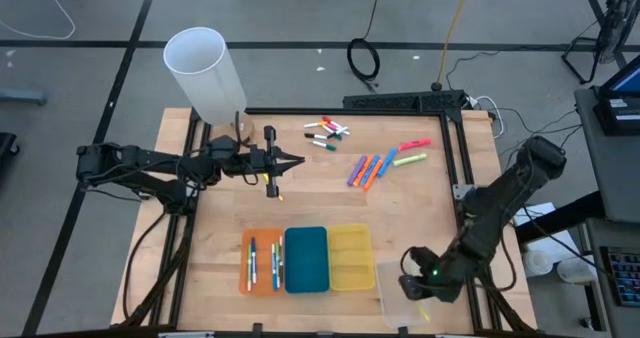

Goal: Pick & Place Markers
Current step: Put the top yellow pen into the transparent bin

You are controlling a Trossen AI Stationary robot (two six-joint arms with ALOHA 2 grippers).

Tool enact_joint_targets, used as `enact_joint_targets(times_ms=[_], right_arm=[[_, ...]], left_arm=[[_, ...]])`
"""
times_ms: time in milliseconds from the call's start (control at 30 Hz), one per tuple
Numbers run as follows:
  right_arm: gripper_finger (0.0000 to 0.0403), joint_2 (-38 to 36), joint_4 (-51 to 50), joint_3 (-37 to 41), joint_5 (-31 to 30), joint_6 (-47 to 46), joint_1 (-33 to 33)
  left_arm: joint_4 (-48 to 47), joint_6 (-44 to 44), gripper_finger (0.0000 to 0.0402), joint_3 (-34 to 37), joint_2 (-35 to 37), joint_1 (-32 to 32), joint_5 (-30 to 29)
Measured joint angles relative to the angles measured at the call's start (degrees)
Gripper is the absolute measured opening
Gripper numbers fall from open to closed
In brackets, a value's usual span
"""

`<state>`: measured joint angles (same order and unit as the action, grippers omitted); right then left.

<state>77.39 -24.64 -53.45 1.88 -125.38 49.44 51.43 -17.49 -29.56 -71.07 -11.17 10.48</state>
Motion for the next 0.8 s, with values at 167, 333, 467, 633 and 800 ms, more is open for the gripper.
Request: enact_joint_targets(times_ms=[167,333,467,633,800], right_arm=[[0.0011,1.3,-4.7,0.0,2.5,0.7,-3.0],[0.0011,2.6,-4.6,0.0,3.1,4.4,-7.3],[0.0011,5.1,-4.1,0.1,8.4,6.7,-9.8],[0.0011,8.5,-2.4,0.1,9.6,10.8,-12.0],[0.0011,9.2,-1.3,0.1,4.4,14.3,-13.4]], left_arm=[[0.1,-0.2,0.0024,0.0,0.0,0.0,0.0],[0.1,-0.2,0.0024,0.0,0.0,0.0,0.0],[0.0,-0.3,0.0024,0.0,0.0,0.0,0.0],[-0.2,-0.3,0.0024,0.0,0.0,0.0,0.0],[-0.2,-0.3,0.0024,0.0,0.0,0.0,0.0]])
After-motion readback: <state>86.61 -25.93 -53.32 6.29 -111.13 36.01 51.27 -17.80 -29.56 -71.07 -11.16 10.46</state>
